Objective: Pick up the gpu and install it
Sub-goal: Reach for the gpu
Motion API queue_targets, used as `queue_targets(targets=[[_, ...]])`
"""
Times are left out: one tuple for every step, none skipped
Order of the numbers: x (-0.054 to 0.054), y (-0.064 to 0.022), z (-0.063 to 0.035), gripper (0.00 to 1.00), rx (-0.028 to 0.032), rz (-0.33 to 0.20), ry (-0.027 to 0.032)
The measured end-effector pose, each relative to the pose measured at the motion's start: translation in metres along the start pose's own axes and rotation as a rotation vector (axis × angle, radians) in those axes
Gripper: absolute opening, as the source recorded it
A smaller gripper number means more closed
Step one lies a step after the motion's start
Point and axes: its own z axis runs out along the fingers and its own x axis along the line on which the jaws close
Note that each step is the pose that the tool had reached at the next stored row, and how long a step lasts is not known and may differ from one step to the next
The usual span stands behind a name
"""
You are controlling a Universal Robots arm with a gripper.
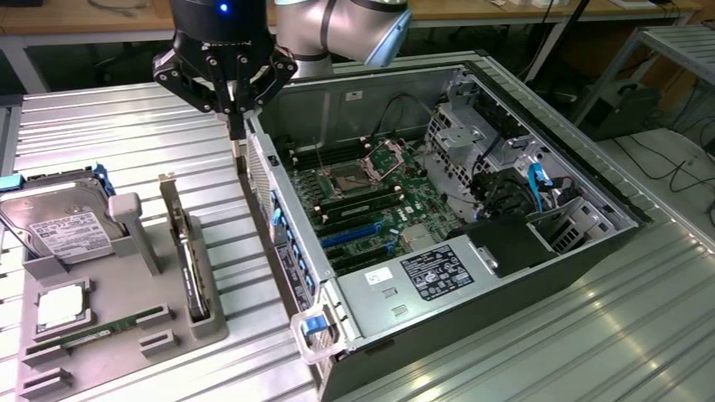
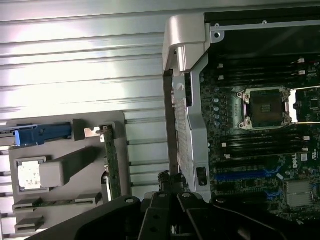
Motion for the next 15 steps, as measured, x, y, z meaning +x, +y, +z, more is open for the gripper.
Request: queue_targets(targets=[[0.001, -0.0001, 0.0000, 0.11, 0.0000, 0.000, 0.0000], [0.002, -0.0001, -0.0001, 0.11, 0.0000, 0.000, 0.0000], [0.003, -0.0002, -0.0001, 0.11, 0.0001, 0.000, 0.0001], [0.004, -0.0003, -0.0002, 0.11, 0.0001, 0.000, 0.0001], [0.005, -0.0004, -0.0002, 0.11, 0.0001, 0.000, 0.0000], [0.006, -0.0005, -0.0002, 0.11, 0.0000, 0.000, 0.0000], [0.008, -0.0007, -0.0002, 0.11, 0.0000, 0.000, 0.0000], [0.009, -0.0008, -0.0003, 0.11, 0.0000, 0.000, 0.0000], [0.011, -0.0009, -0.0003, 0.11, 0.0000, 0.000, 0.0000], [0.012, -0.0010, -0.0003, 0.11, 0.0000, 0.000, 0.0000], [0.013, -0.0011, -0.0004, 0.11, 0.0000, 0.000, 0.0000], [0.014, -0.0012, -0.0004, 0.11, 0.0000, 0.000, 0.0000], [0.014, -0.0012, -0.0004, 0.11, 0.0000, 0.000, 0.0001], [0.015, -0.0013, -0.0004, 0.11, 0.0000, 0.000, 0.0000], [0.016, -0.0014, -0.0004, 0.11, 0.0000, 0.000, 0.0000]])
